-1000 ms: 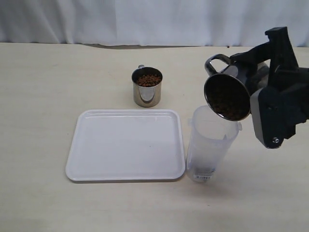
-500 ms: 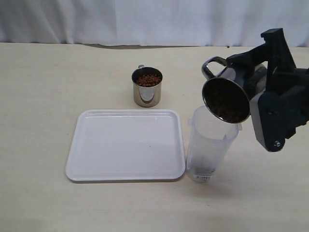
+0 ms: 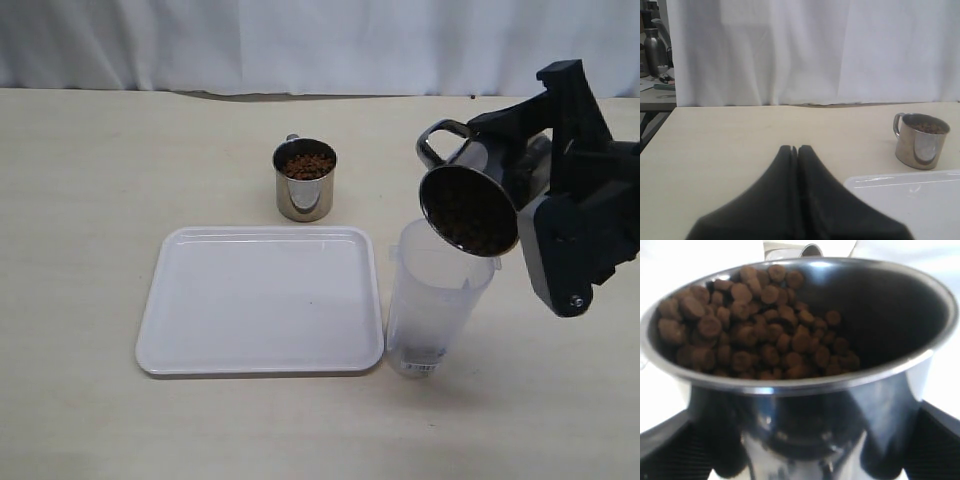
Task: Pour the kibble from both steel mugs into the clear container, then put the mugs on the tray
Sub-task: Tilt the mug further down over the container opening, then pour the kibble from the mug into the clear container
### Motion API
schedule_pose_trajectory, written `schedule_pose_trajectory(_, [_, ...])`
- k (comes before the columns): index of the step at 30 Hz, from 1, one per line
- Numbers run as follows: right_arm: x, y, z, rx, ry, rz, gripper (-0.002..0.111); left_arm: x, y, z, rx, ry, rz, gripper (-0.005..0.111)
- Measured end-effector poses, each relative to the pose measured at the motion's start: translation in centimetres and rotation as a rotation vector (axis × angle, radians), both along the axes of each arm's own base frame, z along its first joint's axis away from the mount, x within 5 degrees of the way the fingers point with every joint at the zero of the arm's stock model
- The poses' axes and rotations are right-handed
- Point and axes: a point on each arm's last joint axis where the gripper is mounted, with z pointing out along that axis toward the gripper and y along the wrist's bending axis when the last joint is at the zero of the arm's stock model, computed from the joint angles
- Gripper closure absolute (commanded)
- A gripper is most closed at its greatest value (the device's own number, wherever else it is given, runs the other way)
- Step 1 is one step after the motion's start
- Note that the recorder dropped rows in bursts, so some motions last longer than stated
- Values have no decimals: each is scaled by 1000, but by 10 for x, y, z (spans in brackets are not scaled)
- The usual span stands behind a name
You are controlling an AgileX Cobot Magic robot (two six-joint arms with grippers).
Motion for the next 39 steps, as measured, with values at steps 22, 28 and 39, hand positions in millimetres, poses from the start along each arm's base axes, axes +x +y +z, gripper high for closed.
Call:
schedule_pose_trajectory(22, [1,-1,0,-87,-68,41,103,0,0,0,0,0,0,107])
schedule_pose_trajectory(28, [1,-1,0,-110,-86,60,103,0,0,0,0,0,0,107])
schedule_pose_trajectory(39, [4,2,10,-99,-117,77,103,0,0,0,0,0,0,107])
